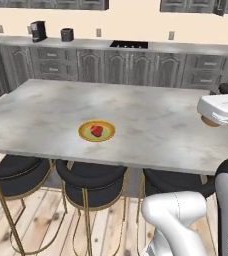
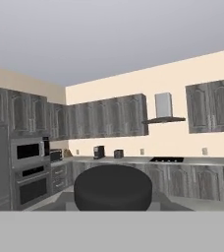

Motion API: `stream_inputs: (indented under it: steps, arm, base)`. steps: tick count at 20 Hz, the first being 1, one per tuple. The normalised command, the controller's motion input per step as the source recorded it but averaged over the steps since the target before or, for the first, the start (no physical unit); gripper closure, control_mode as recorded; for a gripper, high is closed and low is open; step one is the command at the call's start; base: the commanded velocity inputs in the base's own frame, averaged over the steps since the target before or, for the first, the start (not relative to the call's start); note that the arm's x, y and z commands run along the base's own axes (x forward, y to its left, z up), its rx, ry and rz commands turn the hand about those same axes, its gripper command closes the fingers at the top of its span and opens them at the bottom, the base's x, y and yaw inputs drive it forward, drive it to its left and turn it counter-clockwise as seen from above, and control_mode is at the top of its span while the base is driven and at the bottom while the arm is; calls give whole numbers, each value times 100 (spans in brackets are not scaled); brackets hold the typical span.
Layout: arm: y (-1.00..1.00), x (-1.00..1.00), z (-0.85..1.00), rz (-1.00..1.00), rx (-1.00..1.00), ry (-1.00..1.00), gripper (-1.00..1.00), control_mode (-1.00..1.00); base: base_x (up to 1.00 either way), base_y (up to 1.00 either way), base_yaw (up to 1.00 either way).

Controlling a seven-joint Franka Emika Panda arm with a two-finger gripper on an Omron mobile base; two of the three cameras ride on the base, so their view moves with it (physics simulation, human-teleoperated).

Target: Retrieve the shaker from the cabinet and place it next the steak on a plate on the dining table.

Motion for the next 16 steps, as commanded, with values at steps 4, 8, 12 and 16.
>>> stream_inputs:
  steps: [4,8,12,16]
  arm:
    - [0,0,0,0,0,0,100,100]
    - [0,0,0,0,0,0,100,100]
    - [0,0,0,0,0,0,100,100]
    - [0,0,0,0,0,0,100,100]
  base:
    - [100,35,-20]
    - [76,59,-69]
    - [67,77,-61]
    - [-68,100,-3]
